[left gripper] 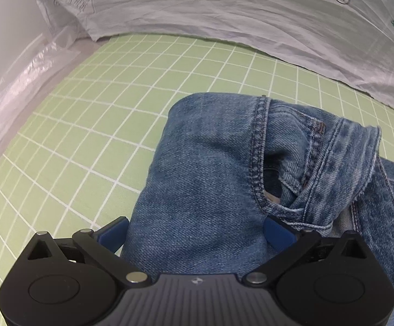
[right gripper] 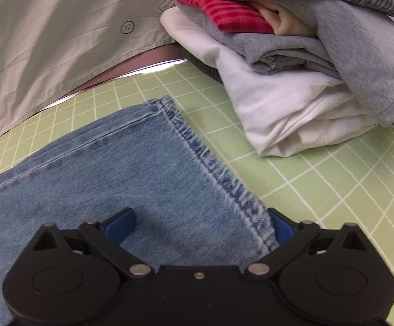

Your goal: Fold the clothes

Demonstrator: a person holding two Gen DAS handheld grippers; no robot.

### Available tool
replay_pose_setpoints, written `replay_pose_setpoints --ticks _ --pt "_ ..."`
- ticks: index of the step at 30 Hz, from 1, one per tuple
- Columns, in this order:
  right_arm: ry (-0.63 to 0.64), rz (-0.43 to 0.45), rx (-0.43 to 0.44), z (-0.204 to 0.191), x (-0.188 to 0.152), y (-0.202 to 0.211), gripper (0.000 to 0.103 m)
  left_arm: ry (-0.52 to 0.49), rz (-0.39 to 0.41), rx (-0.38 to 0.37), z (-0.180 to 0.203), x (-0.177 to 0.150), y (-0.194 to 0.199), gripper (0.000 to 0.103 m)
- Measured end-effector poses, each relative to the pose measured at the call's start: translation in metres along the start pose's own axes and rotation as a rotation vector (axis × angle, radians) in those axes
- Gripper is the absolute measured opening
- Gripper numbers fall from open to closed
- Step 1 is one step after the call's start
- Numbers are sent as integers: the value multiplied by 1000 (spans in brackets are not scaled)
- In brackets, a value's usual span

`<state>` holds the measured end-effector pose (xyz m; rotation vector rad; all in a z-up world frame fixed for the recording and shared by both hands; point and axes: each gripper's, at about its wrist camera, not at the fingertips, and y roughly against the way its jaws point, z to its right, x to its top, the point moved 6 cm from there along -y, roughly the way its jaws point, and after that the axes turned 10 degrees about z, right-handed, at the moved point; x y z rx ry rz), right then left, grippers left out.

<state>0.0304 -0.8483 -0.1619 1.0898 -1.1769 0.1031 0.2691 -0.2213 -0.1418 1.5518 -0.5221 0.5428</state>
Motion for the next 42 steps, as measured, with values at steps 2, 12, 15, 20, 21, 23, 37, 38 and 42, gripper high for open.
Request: replay_pose_setpoints --ticks 2,12,15,20,21,23,37,38,42 --pt "10 9 26 -6 2 8 62 14 -3 -4 -2 1 1 103" --pt "195 102 36 -53 43 65 19 10 106 -18 -21 10 42 103" --pt "216 173 102 -85 61 95 18 54 123 -31 -37 4 54 103" --pt "261 228 235 -158 62 135 17 76 124 -40 -56 -12 69 103" --pt "273 229 258 -173 57 141 17 75 123 -42 -59 -15 72 103" --pt "279 200 298 -201 39 147 17 72 120 -45 -64 -19 76 103" --pt "317 -70 407 -318 -92 165 28 38 97 -137 -84 -36 73 103" --pt "308 -74 409 -320 -90 167 28 39 94 -143 -85 -35 71 103" --pt "235 -44 458 -321 -72 181 30 51 76 -159 -86 -29 56 103"
